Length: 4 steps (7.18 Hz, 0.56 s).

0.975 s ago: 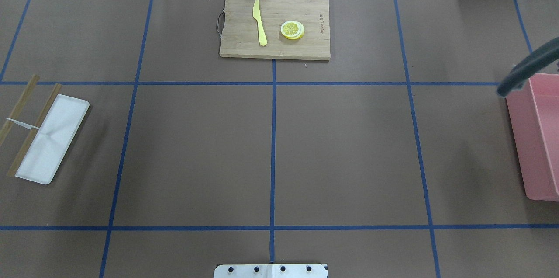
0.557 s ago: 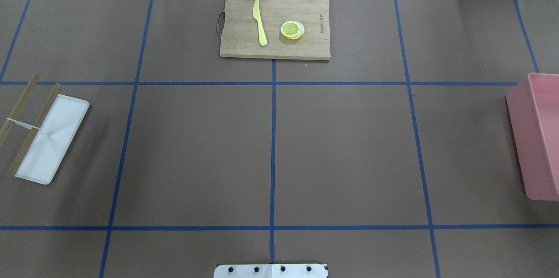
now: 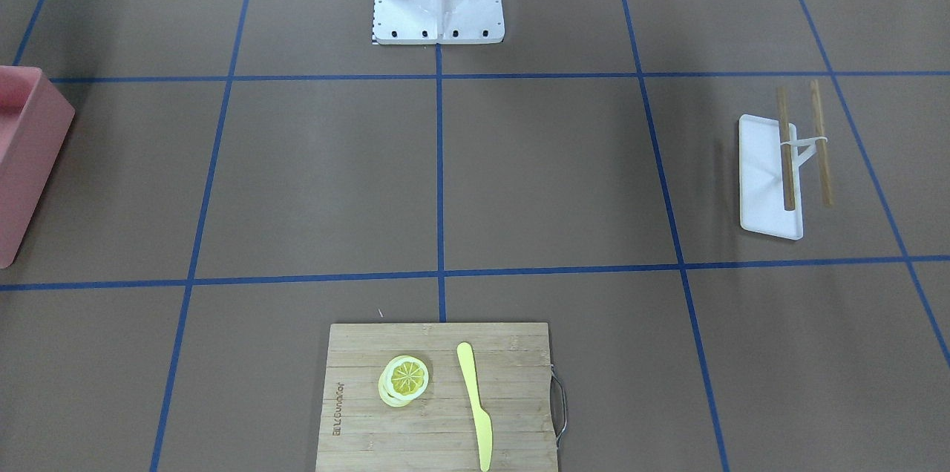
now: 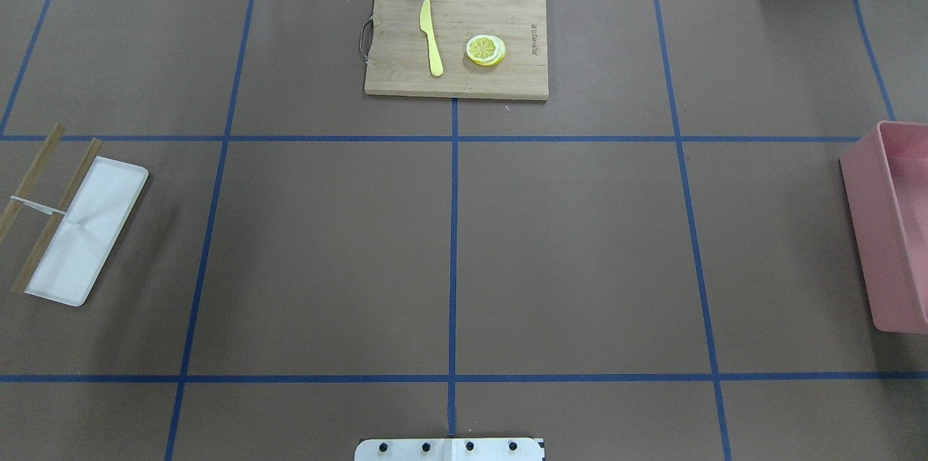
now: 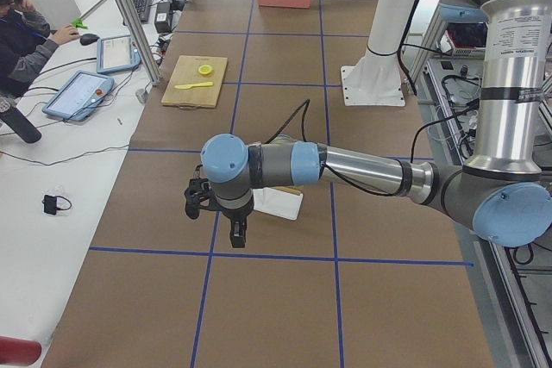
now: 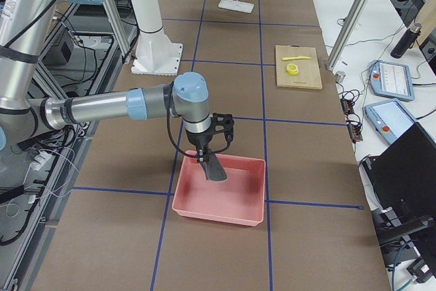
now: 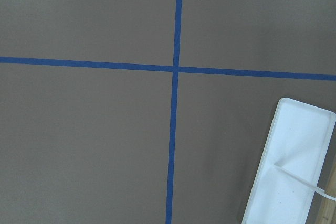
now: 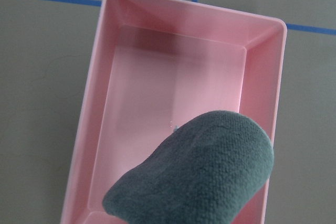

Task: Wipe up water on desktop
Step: 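Open the right gripper to drop the cloth into the pink bin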

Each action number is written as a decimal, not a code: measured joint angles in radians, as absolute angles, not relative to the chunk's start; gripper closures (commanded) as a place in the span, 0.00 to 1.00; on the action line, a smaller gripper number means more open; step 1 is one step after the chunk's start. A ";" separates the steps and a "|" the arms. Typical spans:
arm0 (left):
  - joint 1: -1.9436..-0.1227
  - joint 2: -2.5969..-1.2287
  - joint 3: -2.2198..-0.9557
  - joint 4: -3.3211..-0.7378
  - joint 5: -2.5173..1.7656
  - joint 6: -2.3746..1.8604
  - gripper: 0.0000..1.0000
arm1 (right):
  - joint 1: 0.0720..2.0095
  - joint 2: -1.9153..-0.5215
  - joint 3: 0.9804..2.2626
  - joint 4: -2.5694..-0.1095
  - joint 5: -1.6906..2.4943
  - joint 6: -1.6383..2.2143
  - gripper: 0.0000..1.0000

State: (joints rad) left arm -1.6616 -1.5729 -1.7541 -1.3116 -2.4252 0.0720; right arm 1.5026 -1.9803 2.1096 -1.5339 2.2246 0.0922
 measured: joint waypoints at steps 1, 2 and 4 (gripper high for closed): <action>-1.662 -1.573 -1.755 -1.312 -2.425 0.072 0.01 | 1.502 -1.987 2.054 -1.467 2.224 0.103 0.98; -1.662 -1.572 -1.755 -1.312 -2.425 0.072 0.01 | 1.499 -1.991 2.012 -1.420 2.223 0.108 0.86; -1.662 -1.570 -1.756 -1.312 -2.425 0.072 0.01 | 1.475 -1.994 1.982 -1.386 2.225 0.109 0.84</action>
State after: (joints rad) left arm -1.6619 -1.5700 -1.7559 -1.3116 -2.4252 0.0721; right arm 1.4754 -1.9942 1.9818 -1.3861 2.2251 0.1093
